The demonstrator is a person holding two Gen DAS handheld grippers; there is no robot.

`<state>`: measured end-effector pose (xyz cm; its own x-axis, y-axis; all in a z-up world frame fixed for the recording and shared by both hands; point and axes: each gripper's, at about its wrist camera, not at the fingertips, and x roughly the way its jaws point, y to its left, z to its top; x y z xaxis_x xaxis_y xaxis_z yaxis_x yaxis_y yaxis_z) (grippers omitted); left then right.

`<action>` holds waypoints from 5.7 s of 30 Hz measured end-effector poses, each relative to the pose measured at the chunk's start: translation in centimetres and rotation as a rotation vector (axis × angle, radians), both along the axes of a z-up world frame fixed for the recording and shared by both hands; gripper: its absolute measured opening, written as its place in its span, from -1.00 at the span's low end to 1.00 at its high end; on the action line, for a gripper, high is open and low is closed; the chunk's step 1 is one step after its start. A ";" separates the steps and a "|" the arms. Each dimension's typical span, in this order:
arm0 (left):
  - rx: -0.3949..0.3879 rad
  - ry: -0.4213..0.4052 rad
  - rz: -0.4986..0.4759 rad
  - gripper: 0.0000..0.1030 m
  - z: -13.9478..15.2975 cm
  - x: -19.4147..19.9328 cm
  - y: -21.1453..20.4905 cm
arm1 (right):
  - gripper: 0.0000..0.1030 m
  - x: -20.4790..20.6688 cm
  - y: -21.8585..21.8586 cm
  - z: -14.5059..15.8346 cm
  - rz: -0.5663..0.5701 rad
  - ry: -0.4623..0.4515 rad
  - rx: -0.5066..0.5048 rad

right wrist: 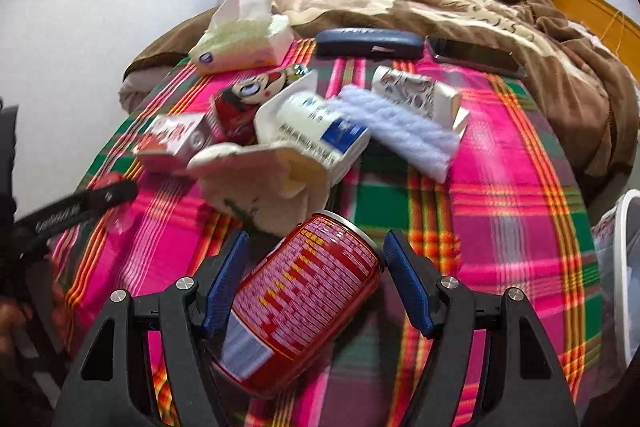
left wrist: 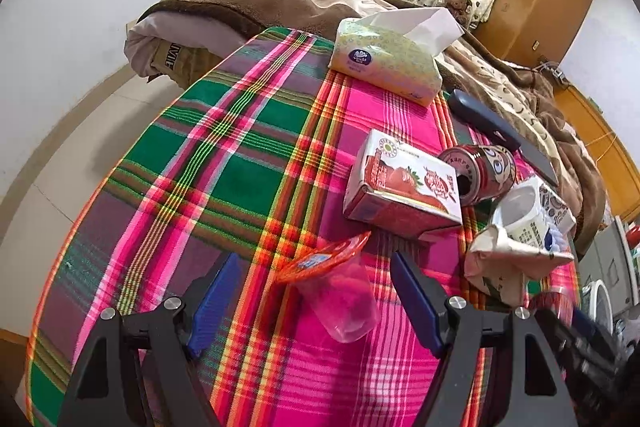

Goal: Collect trash
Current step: 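Grasp the red drink can with the right gripper while the left gripper approaches the clear cup, then grasp the clear plastic cup with red lid with the left gripper, then carry the can and cup over the wastebasket and open both grippers, then move both tools back over the trash on the cloth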

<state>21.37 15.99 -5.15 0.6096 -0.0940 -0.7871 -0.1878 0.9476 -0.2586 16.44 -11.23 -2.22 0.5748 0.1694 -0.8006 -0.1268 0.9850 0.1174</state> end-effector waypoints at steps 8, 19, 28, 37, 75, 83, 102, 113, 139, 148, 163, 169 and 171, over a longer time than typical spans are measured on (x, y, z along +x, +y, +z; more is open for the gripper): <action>0.032 0.003 -0.022 0.27 0.0 0.0 -0.6 | 0.39 -2.7 -0.4 1.1 -0.014 -0.045 -0.052; 0.048 0.004 -0.050 0.24 -0.1 -0.7 -1.7 | 0.51 -2.6 -0.8 -0.7 -0.066 0.054 0.021; -0.003 -0.005 -0.093 0.05 -0.1 -1.3 -1.8 | 0.05 -2.6 -2.1 -0.8 -0.110 0.020 -0.074; 0.012 -0.004 -0.084 0.06 0.0 -0.7 -1.9 | 0.05 -2.2 -1.8 -0.9 -0.085 0.024 -0.087; 0.067 -0.086 -0.148 -0.04 3.3 -3.6 -6.8 | 0.05 -3.1 -5.0 1.3 -0.067 -0.070 0.002; 0.069 -0.146 -0.239 -0.04 5.7 -5.6 -11.1 | 0.05 -4.2 -7.7 2.9 -0.110 -0.117 0.011; 0.072 -0.228 -0.476 -0.04 8.6 -7.4 -23.3 | 0.05 -7.3 -16.9 5.3 -0.275 -0.194 0.007; 0.039 -0.238 -0.641 -0.04 9.1 -7.2 -32.0 | 0.05 -8.8 -23.2 5.6 -0.398 -0.202 -0.010; 0.031 -0.139 -0.931 -0.03 5.4 -6.7 -49.0 | 0.05 -9.8 -33.1 1.9 -0.541 -0.034 -0.057; 0.036 -0.115 -0.940 0.17 4.4 -6.0 -50.4 | 0.09 -9.0 -33.8 0.8 -0.505 0.000 -0.032; 0.031 -0.143 -0.881 0.24 5.8 -6.6 -47.2 | 0.32 -9.8 -32.7 2.1 -0.518 -0.040 -0.032; 0.041 -0.161 -0.841 0.24 6.4 -7.2 -45.1 | 0.32 -9.8 -31.3 2.8 -0.502 -0.067 -0.036; 0.038 -0.171 -0.824 0.24 6.7 -7.4 -44.0 | 0.32 -9.7 -30.7 3.1 -0.493 -0.078 -0.038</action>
